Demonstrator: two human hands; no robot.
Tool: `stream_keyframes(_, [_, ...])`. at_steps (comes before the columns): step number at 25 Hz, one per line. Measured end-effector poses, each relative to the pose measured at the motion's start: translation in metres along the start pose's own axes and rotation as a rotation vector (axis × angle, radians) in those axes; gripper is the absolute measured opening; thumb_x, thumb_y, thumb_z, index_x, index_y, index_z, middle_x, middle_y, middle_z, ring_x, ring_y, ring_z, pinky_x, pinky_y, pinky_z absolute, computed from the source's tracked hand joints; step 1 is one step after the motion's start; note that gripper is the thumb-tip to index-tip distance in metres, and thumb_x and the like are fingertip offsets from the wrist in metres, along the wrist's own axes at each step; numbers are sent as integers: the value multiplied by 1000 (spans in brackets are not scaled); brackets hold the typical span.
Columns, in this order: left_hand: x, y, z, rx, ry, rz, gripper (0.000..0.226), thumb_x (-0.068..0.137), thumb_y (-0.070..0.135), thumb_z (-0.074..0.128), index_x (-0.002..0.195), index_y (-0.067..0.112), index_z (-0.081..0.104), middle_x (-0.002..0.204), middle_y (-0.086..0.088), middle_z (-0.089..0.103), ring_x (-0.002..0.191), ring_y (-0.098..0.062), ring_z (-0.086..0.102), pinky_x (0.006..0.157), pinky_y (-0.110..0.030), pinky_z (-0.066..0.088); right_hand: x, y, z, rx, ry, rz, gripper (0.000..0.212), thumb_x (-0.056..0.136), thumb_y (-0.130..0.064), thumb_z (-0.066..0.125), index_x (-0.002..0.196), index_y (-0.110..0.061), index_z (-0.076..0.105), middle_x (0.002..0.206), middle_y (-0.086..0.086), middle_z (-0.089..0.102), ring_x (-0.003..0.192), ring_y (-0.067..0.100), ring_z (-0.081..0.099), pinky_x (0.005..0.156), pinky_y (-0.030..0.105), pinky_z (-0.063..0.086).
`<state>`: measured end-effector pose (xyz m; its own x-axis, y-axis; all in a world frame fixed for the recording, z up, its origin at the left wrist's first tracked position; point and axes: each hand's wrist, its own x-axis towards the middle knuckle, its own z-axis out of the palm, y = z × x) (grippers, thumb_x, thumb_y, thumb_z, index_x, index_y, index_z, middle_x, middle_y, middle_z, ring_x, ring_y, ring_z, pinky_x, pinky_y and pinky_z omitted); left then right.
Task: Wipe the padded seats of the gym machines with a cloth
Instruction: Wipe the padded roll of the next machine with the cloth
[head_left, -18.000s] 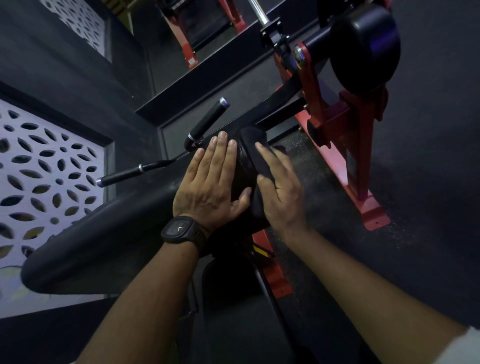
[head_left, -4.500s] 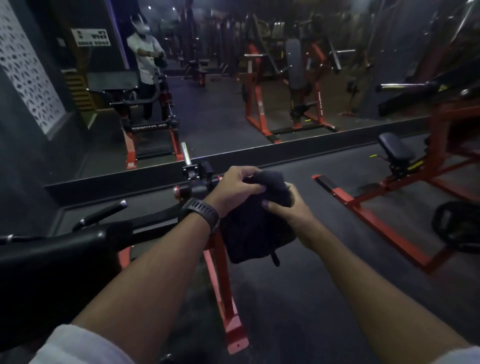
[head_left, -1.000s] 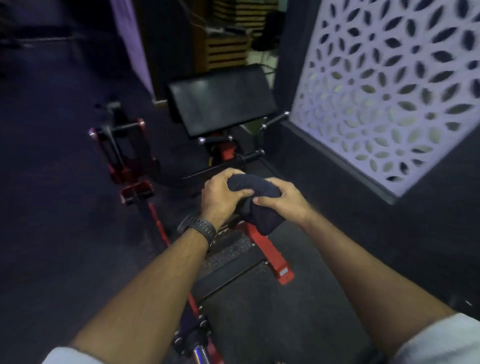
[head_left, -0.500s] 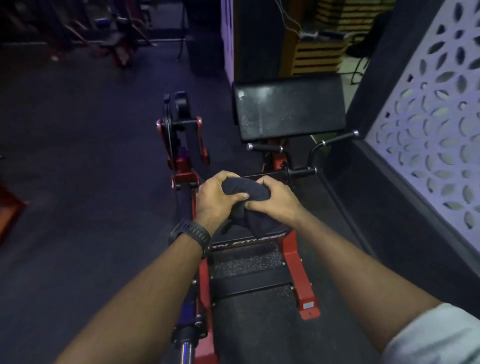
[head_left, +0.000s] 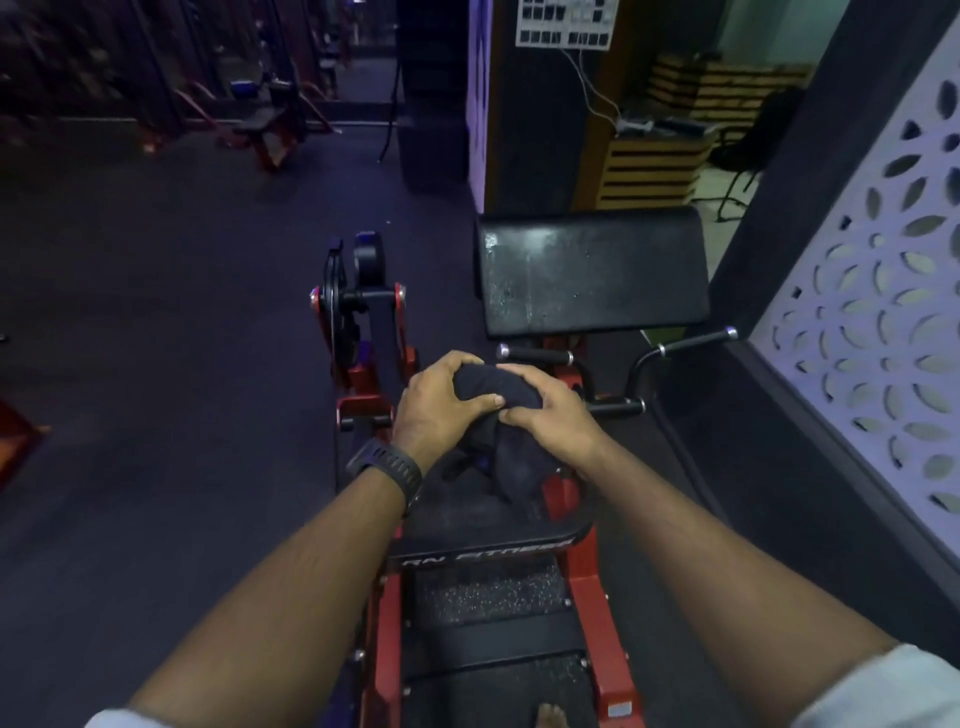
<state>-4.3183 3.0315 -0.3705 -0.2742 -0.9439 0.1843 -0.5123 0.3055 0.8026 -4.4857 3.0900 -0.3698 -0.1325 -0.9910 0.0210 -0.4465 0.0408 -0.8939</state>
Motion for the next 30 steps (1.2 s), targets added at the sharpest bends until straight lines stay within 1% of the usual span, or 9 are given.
stream_keyframes(3, [57, 4, 11, 94, 0, -11, 50, 68, 52, 87, 110, 37, 64, 102, 11, 70, 98, -13, 66, 91, -39, 55, 56, 17, -17, 66, 18, -22, 51, 80, -13, 76, 126, -33, 66, 113, -12, 72, 106, 4, 66, 96, 23, 50])
stream_keyframes(6, [105, 9, 25, 143, -8, -3, 48, 77, 48, 83, 117, 31, 63, 106, 8, 70, 101, -14, 65, 93, -39, 53, 108, 35, -32, 143, 44, 8, 46, 81, -12, 74, 121, -33, 66, 107, -9, 74, 102, 8, 68, 93, 31, 54])
stream_keyframes(13, [215, -18, 56, 309, -86, 20, 65, 88, 49, 70, 143, 25, 45, 133, 3, 59, 122, -19, 56, 104, -44, 47, 212, 56, -47, 207, 102, 106, 35, 88, -12, 71, 117, -30, 63, 98, -13, 71, 88, 3, 66, 72, 13, 48])
stream_keyframes(17, [279, -44, 76, 440, -131, -5, 65, 93, 48, 63, 149, 22, 42, 147, -1, 50, 135, -26, 46, 108, -48, 42, 275, 74, -53, 197, 323, 157, 41, 82, -18, 72, 118, -36, 61, 103, -10, 71, 97, 14, 68, 89, 35, 55])
stream_keyframes(20, [313, -67, 109, 446, -182, -73, 65, 99, 39, 56, 155, 17, 32, 156, -5, 39, 142, -28, 36, 112, -48, 35, 316, 79, -61, 143, 488, 230, 50, 88, -17, 67, 134, -32, 55, 113, -6, 69, 108, 19, 66, 93, 30, 50])
stream_keyframes(22, [327, -81, 139, 400, -162, -136, 67, 100, 35, 53, 158, 15, 25, 161, -6, 31, 147, -27, 28, 115, -49, 31, 342, 79, -65, 26, 525, 203, 58, 92, -16, 62, 144, -36, 47, 126, -3, 67, 116, 20, 62, 100, 33, 47])
stream_keyframes(25, [342, -95, 186, 318, -136, -245, 73, 102, 34, 49, 161, 14, 12, 169, -7, 13, 155, -26, 12, 120, -49, 24, 379, 84, -60, -453, 434, 90, 67, 98, -14, 55, 156, -38, 29, 149, -3, 52, 127, 26, 53, 106, 50, 41])
stream_keyframes(27, [348, -99, 211, 292, -137, -273, 75, 103, 33, 47, 162, 12, 6, 170, -7, 7, 156, -26, 7, 122, -48, 19, 402, 93, -57, -734, 421, -24, 70, 98, -15, 56, 157, -37, 26, 157, -3, 43, 123, 29, 52, 101, 52, 38])
stream_keyframes(30, [350, -111, 243, 254, -101, -427, 78, 102, 34, 45, 162, 9, 2, 170, -10, 6, 156, -27, 6, 123, -48, 15, 450, 113, -64, -1027, 495, -272, 71, 93, -16, 63, 155, -32, 33, 157, 5, 42, 106, 30, 57, 91, 49, 38])
